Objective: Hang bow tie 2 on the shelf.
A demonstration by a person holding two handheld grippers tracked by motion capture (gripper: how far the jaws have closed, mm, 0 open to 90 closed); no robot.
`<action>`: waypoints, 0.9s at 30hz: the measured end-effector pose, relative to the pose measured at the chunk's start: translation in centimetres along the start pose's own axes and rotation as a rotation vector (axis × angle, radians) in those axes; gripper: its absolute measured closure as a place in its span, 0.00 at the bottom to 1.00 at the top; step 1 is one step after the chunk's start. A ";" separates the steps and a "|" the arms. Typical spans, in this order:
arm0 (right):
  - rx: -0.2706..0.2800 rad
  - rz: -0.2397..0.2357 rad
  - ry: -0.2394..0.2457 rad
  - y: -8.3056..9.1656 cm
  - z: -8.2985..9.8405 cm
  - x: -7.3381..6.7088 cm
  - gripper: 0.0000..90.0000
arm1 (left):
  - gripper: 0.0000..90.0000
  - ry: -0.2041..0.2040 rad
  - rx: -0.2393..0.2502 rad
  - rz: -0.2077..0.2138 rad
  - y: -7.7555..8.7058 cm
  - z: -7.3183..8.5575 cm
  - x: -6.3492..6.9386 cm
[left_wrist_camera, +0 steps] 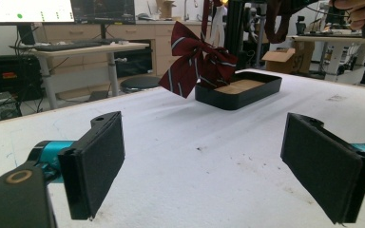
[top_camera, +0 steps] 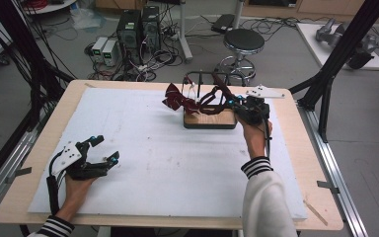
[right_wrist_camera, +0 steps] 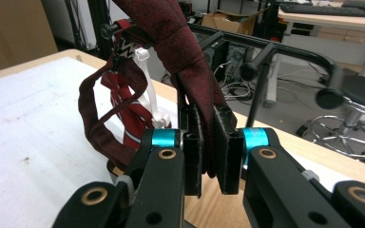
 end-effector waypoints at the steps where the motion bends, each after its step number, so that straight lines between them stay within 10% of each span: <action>1: 0.001 0.009 0.000 -0.1 0.0 0.0 0.93 | 0.17 0.000 0.000 0.000 0.0 0.0 0.0; 27: 0.041 0.102 -0.103 -2.7 -0.1 0.4 0.92 | 0.17 0.009 0.006 0.006 0.0 0.0 -0.1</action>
Point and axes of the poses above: each handheld gripper's, and its own axes: y roughly backward along the jaws, z roughly out of its underside, x roughly to its right, the point moved 7 cm from there along -y, roughly forward along the jaws, and after that the axes turned 13 degrees about -y, right-handed, at the moved point
